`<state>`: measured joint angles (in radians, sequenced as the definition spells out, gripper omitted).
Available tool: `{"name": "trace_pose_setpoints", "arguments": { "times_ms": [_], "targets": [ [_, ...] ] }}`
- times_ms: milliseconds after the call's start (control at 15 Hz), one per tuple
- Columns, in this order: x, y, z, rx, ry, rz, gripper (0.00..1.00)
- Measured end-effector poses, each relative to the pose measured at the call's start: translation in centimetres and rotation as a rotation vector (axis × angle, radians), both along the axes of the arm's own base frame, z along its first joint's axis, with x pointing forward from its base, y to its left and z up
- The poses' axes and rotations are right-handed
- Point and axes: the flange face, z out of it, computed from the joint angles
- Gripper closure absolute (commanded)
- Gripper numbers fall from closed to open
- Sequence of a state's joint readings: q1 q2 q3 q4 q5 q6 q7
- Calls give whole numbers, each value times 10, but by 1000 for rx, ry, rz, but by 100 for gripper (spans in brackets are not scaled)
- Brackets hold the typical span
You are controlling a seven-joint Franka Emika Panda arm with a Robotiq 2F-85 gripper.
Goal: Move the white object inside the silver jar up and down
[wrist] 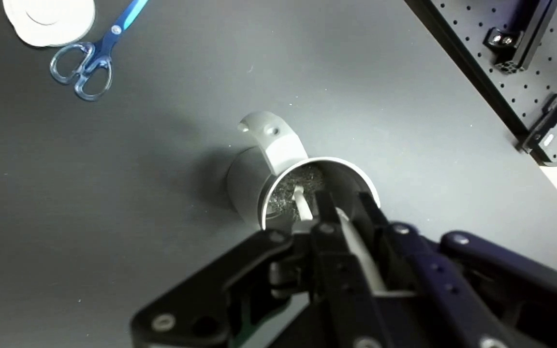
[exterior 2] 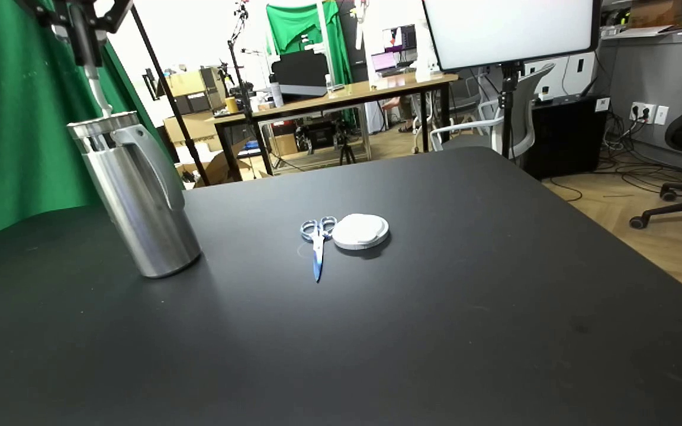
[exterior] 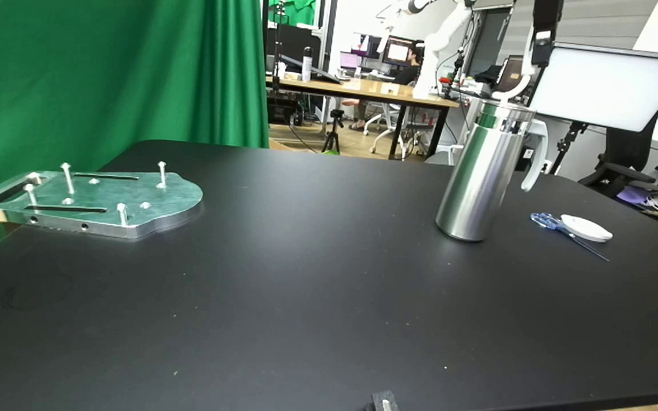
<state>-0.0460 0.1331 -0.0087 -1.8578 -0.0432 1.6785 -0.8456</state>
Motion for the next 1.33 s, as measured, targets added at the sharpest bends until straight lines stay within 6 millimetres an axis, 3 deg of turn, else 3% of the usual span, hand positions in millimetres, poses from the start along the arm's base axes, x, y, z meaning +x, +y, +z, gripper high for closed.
{"name": "trace_pose_setpoints", "arguments": {
  "times_ms": [267, 333, 400, 733, 1000, 1133, 1200, 1333],
  "targets": [
    [2, 2, -17, -10, 31, 10, 96],
    [3, 2, -20, -12, 36, 13, 60],
    [3, 2, -21, -13, 39, 15, 60],
    [3, 3, -24, -13, 49, 15, 27],
    [5, -1, -9, -15, 26, 8, 1],
    [4, -5, 6, -17, 8, 0, 0],
    [3, -8, 14, -18, -3, -5, 4],
    [-1, -12, 26, -20, -15, -14, 0]
  ]
}}
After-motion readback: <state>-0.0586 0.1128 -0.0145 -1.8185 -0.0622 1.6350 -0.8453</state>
